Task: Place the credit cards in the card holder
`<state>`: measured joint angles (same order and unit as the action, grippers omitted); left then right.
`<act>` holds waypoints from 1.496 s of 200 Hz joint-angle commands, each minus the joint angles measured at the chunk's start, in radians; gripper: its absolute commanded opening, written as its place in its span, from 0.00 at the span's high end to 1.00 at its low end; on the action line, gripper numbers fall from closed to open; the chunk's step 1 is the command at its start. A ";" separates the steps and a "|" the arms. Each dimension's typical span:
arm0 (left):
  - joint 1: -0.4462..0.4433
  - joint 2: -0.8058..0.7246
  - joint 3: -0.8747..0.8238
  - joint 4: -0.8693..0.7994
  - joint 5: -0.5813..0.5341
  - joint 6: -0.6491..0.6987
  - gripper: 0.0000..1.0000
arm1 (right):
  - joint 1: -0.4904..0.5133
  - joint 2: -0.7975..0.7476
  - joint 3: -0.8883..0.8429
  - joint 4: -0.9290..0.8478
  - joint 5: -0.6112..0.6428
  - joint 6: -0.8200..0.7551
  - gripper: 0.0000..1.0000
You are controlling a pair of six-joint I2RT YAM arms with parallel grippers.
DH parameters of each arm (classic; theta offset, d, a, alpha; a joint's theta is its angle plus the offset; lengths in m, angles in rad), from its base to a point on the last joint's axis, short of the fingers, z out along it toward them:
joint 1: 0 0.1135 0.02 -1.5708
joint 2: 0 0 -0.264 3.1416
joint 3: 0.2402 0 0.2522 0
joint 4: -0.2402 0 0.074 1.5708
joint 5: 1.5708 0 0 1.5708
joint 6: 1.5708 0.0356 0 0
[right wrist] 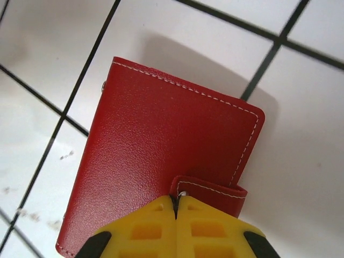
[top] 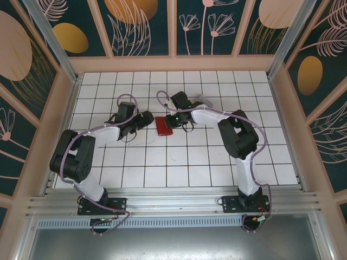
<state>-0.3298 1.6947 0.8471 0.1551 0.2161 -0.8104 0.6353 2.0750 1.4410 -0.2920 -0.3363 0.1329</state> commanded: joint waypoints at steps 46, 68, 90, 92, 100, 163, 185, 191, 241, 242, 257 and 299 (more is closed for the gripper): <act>-0.027 0.105 0.005 0.276 0.218 -0.185 0.27 | -0.060 -0.113 -0.121 0.197 -0.220 0.130 1.00; -0.047 0.124 0.041 0.272 0.225 -0.189 0.28 | -0.060 -0.105 -0.124 0.213 -0.232 0.139 1.00; -0.071 0.154 0.070 0.259 0.226 -0.187 0.34 | -0.061 -0.108 -0.129 0.221 -0.227 0.142 1.00; -0.073 0.155 0.071 0.260 0.226 -0.188 0.34 | -0.061 -0.108 -0.129 0.221 -0.227 0.142 1.00; -0.077 0.165 0.071 0.270 0.229 -0.195 0.39 | -0.060 -0.109 -0.129 0.220 -0.226 0.143 1.00; -0.080 0.142 0.082 0.198 0.178 -0.147 1.00 | -0.083 -0.126 -0.180 0.221 -0.130 0.195 1.00; -0.079 0.114 0.098 0.130 0.126 -0.105 1.00 | -0.124 -0.154 -0.222 0.220 -0.096 0.197 1.00; -0.078 0.112 0.102 0.123 0.122 -0.101 1.00 | -0.131 -0.162 -0.235 0.226 -0.102 0.197 1.00; -0.078 0.144 0.105 0.191 0.175 -0.137 0.88 | -0.138 -0.175 -0.260 0.250 -0.145 0.202 1.00; -0.078 0.146 0.104 0.193 0.178 -0.138 0.85 | -0.138 -0.176 -0.260 0.252 -0.148 0.204 1.00; -0.078 0.163 0.118 0.172 0.187 -0.142 0.54 | -0.137 -0.180 -0.253 0.264 -0.170 0.216 1.00; -0.055 0.124 0.147 0.013 0.048 -0.067 0.27 | -0.136 -0.223 -0.204 0.207 -0.175 0.192 1.00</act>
<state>-0.4110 1.8465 0.9451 0.2714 0.3485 -0.9287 0.4992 1.9221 1.1965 -0.0597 -0.4808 0.3286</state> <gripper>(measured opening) 0.705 0.067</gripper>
